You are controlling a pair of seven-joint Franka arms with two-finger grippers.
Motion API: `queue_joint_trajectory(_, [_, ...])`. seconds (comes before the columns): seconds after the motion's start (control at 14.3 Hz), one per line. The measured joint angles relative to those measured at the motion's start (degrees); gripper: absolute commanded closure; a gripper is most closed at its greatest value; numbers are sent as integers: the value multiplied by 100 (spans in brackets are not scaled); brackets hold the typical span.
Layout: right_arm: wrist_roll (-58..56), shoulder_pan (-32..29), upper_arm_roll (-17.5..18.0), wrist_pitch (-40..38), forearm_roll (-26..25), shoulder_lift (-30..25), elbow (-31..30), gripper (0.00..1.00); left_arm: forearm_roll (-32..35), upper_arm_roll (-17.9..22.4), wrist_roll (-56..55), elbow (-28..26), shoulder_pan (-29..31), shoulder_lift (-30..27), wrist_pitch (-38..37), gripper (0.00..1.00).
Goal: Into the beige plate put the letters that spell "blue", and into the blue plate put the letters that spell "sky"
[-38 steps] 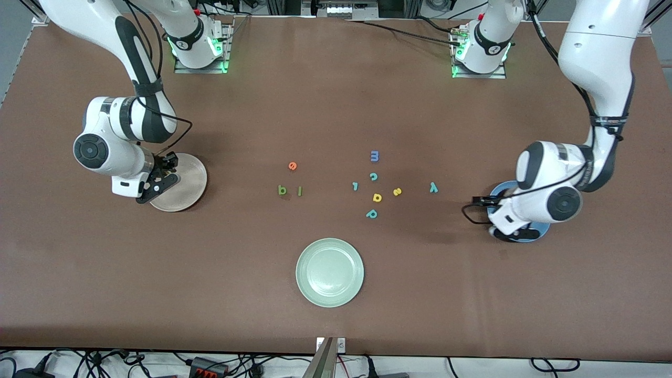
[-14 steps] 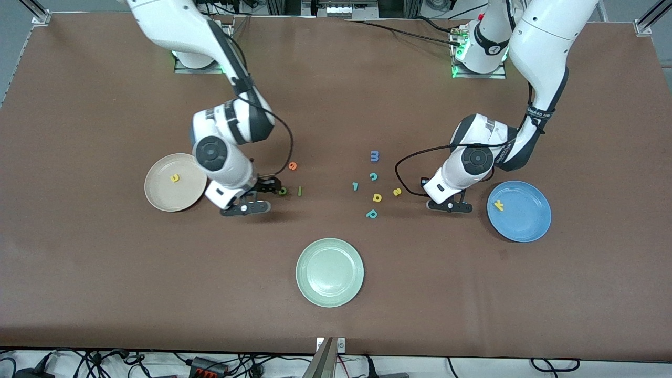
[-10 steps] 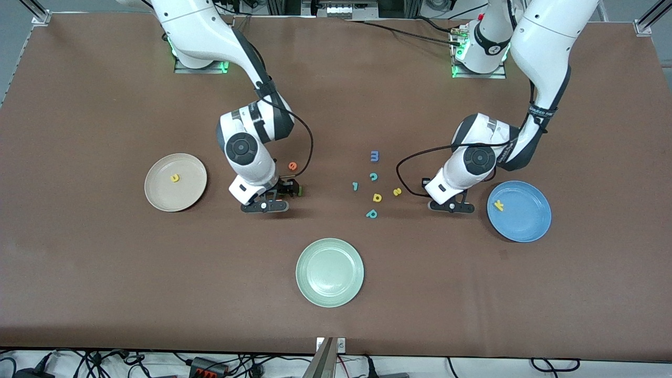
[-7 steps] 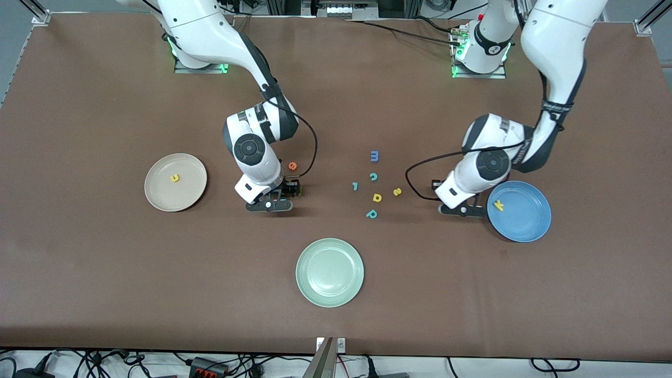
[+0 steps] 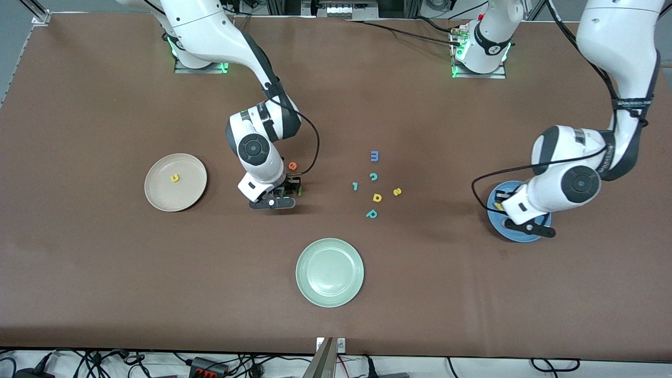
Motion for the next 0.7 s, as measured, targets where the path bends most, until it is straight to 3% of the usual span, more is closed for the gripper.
queue_joint_trajectory(0.28, [-1,0,-3,-42,0,0,0,63,287,4,287,-85,383,403,286,97])
queue_joint_trajectory(0.35, [-1,0,-4,-48,0,0,1,70,298,5,482,-97,498,467,424,90])
queue_joint_trajectory(0.42, [-2,0,-6,-51,0,0,1,76,298,5,660,-103,602,518,548,54])
queue_joint_trajectory(0.49, [-3,0,-9,-54,0,0,1,80,298,5,754,-103,670,551,607,1])
queue_joint_trajectory(0.7, [-3,-4,-30,-56,0,0,2,84,298,-57,783,-103,694,571,624,0])
